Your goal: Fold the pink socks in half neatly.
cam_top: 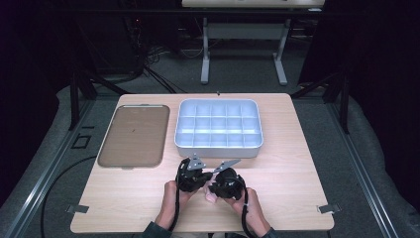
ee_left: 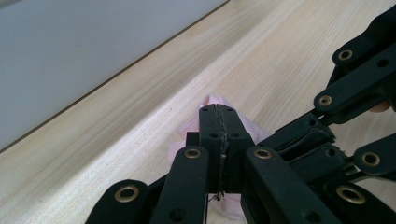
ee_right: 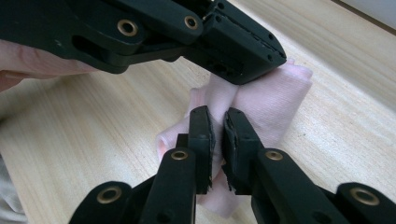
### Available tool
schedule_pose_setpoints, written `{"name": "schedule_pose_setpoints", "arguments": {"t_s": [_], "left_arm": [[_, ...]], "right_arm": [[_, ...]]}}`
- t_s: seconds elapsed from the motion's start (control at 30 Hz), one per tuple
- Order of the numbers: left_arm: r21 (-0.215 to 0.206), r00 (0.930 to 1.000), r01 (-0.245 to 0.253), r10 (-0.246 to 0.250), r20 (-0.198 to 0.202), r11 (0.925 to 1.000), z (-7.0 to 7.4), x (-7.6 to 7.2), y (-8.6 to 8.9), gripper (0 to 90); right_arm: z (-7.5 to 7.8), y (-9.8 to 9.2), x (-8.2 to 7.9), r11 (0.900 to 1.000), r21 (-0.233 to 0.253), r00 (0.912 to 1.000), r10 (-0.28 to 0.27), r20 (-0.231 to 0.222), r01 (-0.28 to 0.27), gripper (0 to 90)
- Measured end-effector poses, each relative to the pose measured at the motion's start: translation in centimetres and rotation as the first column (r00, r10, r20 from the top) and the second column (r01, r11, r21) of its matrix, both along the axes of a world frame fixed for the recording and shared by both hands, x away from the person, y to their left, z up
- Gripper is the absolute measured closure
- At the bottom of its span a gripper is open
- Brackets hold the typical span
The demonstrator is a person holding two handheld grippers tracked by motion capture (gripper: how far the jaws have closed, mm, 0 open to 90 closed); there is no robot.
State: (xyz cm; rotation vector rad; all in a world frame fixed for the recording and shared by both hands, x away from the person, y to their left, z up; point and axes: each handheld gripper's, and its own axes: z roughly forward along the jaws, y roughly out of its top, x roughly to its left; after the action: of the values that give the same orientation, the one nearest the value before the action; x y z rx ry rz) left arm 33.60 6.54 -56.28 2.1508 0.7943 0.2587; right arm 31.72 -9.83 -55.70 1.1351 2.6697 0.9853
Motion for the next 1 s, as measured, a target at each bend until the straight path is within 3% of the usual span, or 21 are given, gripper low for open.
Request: {"name": "schedule_pose_setpoints", "arguments": {"t_s": [0.17, 0.33, 0.37, 0.4, 0.43, 0.47, 0.6, 0.77, 0.83, 1.0], "left_arm": [[0.001, 0.9999, -0.007, 0.007, 0.007, 1.0000, -0.1, -0.1, 0.0, 89.6], [0.007, 0.9997, -0.016, 0.016, 0.016, 0.9998, 0.0, -0.4, -0.2, 89.6], [0.008, 0.9996, -0.019, 0.018, 0.019, 0.9998, 0.0, -0.4, -0.2, 89.7], [0.009, 0.9996, -0.021, 0.021, 0.019, 0.9997, 0.0, -0.4, -0.2, 89.6], [0.009, 0.9996, -0.023, 0.023, 0.019, 0.9997, 0.0, -0.4, -0.2, 89.7], [0.007, 0.9995, -0.024, 0.024, 0.018, 0.9997, 0.0, -0.4, -0.2, 89.6], [0.008, 0.9994, -0.031, 0.031, 0.018, 0.9995, 0.0, -0.5, -0.2, 89.6], [0.008, 0.9992, -0.038, 0.038, 0.015, 0.9993, 0.0, -0.5, -0.2, 89.6], [0.008, 0.9991, -0.039, 0.039, 0.014, 0.9992, 0.0, -0.5, -0.2, 89.6], [0.008, 0.9992, -0.038, 0.038, 0.010, 0.9993, 0.0, -0.4, -0.2, 89.6]], "right_arm": [[-0.1, -0.5, 0.1, 0.999, 0.050, 0.9994, 0.015, -0.030, -0.014, 73.2], [0.0, -1.2, 0.3, 0.998, 0.061, 0.9975, 0.022, -0.068, -0.018, 66.7], [-0.1, -1.4, 0.5, 0.992, 0.120, 0.9956, 0.047, -0.081, -0.037, 64.7], [-0.1, -1.5, 0.5, 0.993, 0.114, 0.9956, 0.044, -0.083, -0.034, 62.9], [0.2, -1.8, 0.4, 0.998, 0.063, 0.9963, 0.030, -0.081, -0.025, 61.9], [0.3, -2.1, 0.5, 0.998, 0.056, 0.9956, 0.036, -0.086, -0.032, 60.3], [0.7, -3.0, 0.6, 0.996, 0.091, 0.9954, 0.016, -0.094, -0.007, 57.1], [1.0, -3.2, 1.0, 0.993, 0.081, 0.9946, -0.078, -0.069, 0.084, 53.5], [1.3, -3.4, 1.1, 0.989, 0.118, 0.9950, -0.083, -0.056, 0.089, 54.6], [1.8, -4.2, 1.4, 0.982, 0.139, 0.9908, -0.123, -0.057, 0.130, 53.6]]}}
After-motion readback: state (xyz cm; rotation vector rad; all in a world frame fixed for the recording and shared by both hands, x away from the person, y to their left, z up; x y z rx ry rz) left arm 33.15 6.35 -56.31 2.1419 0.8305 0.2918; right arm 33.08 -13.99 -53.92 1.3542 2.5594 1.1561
